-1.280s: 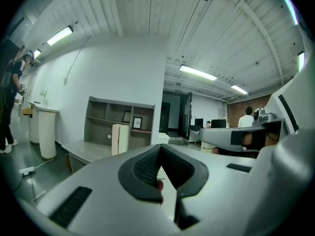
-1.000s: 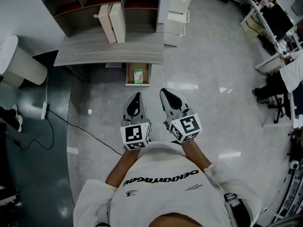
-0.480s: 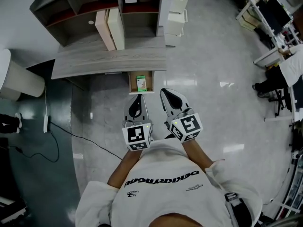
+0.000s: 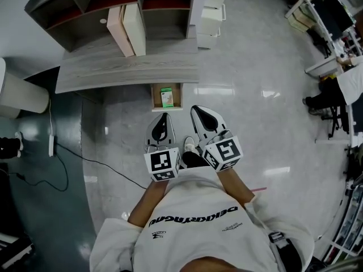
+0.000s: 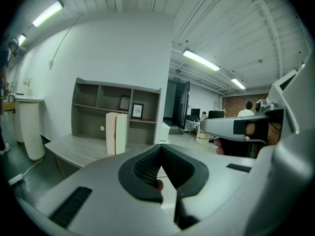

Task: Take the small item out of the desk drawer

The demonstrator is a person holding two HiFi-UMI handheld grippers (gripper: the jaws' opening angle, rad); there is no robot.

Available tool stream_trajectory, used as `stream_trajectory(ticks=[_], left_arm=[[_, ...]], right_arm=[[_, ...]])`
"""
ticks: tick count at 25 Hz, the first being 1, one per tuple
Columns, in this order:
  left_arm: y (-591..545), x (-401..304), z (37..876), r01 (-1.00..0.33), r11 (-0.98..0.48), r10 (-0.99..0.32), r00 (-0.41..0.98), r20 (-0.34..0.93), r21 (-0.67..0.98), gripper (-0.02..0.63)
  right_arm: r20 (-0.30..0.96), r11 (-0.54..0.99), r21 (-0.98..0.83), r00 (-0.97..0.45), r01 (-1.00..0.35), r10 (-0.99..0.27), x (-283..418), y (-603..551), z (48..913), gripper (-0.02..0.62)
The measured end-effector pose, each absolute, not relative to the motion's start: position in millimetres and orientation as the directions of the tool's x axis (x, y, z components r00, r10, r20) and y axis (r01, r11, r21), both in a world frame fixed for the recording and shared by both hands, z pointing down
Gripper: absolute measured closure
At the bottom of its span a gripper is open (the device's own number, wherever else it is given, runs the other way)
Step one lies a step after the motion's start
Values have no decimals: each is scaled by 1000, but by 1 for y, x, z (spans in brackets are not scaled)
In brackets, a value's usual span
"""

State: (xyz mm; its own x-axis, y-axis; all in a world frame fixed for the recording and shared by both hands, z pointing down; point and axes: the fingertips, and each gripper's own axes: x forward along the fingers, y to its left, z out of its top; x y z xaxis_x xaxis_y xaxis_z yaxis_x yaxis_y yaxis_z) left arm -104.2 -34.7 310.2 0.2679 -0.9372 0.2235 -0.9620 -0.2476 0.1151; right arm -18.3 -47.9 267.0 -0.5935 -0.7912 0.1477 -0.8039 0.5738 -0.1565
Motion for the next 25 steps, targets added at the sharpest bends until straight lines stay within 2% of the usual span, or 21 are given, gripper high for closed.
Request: stream_trajectory(ticks=[20, 21, 22, 23, 25], left_arm=[[-108, -80, 412, -974, -187, -875, 225, 428, 130, 589], [-112, -77, 420, -972, -194, -865, 235, 443, 136, 570], [-116, -75, 427, -969, -201, -855, 246, 456, 146, 491], [-119, -73, 434, -966, -206, -847, 255, 467, 155, 449], [-126, -72, 448, -964, -209, -833, 263, 487, 163, 394]], right_arm=[[310, 549, -200, -584, -811, -750, 22, -108, 370, 565], [318, 548, -204, -585, -811, -746, 23, -110, 376, 565], [326, 548, -207, -585, -810, -742, 24, -113, 382, 563], [333, 548, -210, -586, -810, -739, 24, -115, 388, 565], [346, 549, -214, -588, -808, -731, 23, -120, 400, 565]])
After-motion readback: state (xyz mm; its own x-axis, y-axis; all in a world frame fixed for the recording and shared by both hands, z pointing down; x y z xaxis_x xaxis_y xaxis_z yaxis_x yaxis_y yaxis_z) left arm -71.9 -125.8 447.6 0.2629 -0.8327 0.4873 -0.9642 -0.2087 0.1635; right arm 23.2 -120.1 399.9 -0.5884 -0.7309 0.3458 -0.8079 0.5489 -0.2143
